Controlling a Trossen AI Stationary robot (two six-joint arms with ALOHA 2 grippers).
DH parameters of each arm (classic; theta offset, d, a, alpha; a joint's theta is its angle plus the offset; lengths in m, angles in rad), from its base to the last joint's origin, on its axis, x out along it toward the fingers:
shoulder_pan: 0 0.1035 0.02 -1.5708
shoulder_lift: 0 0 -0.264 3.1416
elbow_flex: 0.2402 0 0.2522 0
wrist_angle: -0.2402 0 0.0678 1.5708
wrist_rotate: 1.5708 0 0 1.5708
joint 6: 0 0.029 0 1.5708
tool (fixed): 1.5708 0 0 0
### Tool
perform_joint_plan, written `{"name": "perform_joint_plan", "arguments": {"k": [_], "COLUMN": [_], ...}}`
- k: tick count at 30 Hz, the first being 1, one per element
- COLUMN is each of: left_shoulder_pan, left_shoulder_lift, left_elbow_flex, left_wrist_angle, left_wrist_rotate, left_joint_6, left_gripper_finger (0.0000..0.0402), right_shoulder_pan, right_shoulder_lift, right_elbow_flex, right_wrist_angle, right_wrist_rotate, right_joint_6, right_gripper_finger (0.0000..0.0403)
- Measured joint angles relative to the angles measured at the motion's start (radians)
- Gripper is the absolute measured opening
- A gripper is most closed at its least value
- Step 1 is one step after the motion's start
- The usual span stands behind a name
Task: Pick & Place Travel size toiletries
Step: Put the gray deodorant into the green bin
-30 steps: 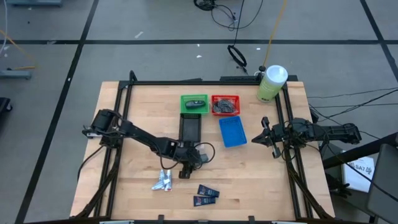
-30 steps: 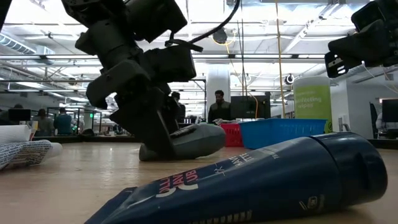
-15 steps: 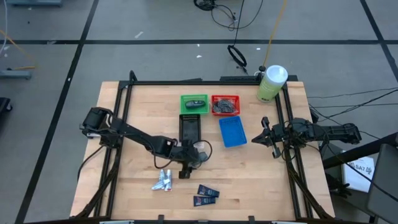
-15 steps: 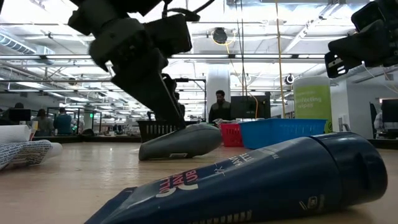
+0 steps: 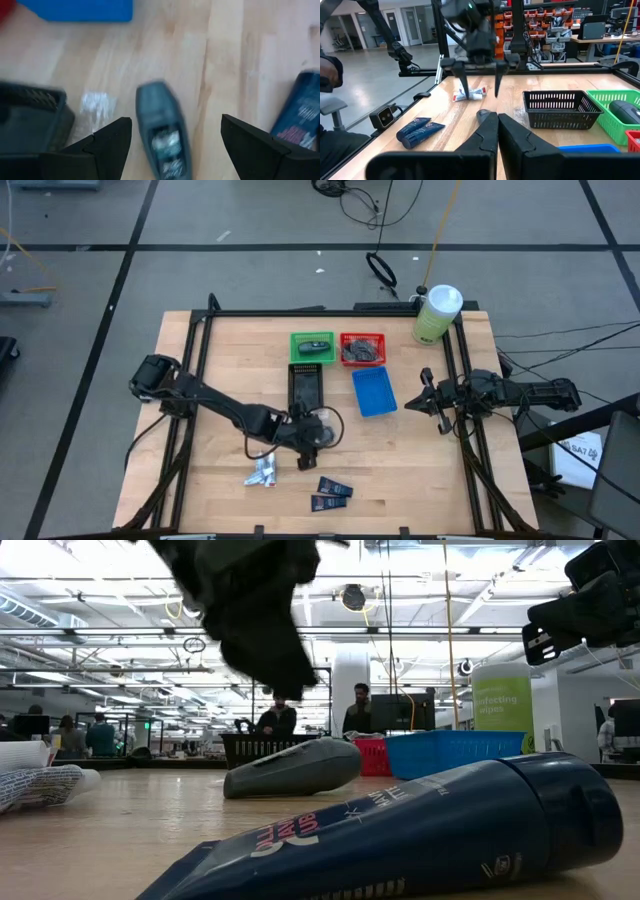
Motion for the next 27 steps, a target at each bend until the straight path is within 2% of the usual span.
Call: {"name": "perform_joint_plan", "arguments": {"k": [13,23,27], "left_shoulder_pan": [0.003,0.023,0.026], "left_shoulder_lift": [0.174,0.233,0.258], "left_elbow_flex": [0.132,0.143,0.144], "left_wrist_angle": [-0.151,-0.165,-0.179], "left_wrist_rotate": [-0.066,-0.08,-0.055], "left_joint_6": [-0.081,-0.098,-0.104], "left_gripper_finger": [0.0298,0.0298,0.0298], "right_shoulder_pan": [0.0,0.0,0.0], "right_shoulder_lift": [0.0,0.0,0.004], "right_elbow_flex": [-0.001,-0.001,-0.001], "right_wrist_angle": [-0.002,-0.002,0.001], "right_wrist_rotate": [0.0,0.0,0.0], "right_joint_6": [0.0,0.0,0.0], "right_gripper_finger": [0.0004,0.0004,0.0004]}}
